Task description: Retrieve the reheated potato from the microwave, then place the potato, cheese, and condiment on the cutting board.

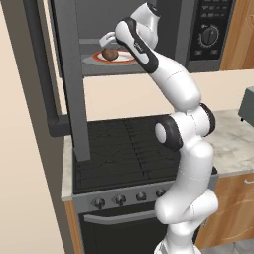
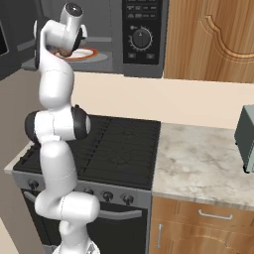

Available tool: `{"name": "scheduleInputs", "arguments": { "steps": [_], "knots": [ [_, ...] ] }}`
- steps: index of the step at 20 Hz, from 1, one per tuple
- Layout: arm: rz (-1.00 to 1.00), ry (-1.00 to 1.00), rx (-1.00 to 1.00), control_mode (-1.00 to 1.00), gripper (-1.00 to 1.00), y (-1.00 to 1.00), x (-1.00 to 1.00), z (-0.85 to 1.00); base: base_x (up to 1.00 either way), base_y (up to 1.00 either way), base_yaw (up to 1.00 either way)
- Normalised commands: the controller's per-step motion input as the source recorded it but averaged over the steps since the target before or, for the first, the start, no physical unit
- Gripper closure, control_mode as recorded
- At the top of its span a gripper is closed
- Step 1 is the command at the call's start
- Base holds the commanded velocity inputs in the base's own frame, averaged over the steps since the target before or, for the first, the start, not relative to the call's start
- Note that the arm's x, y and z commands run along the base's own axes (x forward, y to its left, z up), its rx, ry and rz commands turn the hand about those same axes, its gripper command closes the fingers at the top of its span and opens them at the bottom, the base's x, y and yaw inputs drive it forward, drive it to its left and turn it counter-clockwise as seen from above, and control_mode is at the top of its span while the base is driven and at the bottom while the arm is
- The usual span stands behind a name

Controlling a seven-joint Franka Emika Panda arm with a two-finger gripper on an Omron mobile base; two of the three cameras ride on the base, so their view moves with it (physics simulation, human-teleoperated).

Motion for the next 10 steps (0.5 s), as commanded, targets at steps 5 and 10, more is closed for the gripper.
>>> {"name": "scheduleInputs", "arguments": {
  "steps": [5, 10],
  "knots": [
    [0.0, -0.03, 0.0, -1.0, -1.0, -0.01, -0.08, -0.05, 0.0, 0.0, 0.0],
    [0.0, 0.0, 0.0, -1.0, -1.0, 0.01, 0.01, -0.11, 0.0, 0.0, 0.0]
  ]
}}
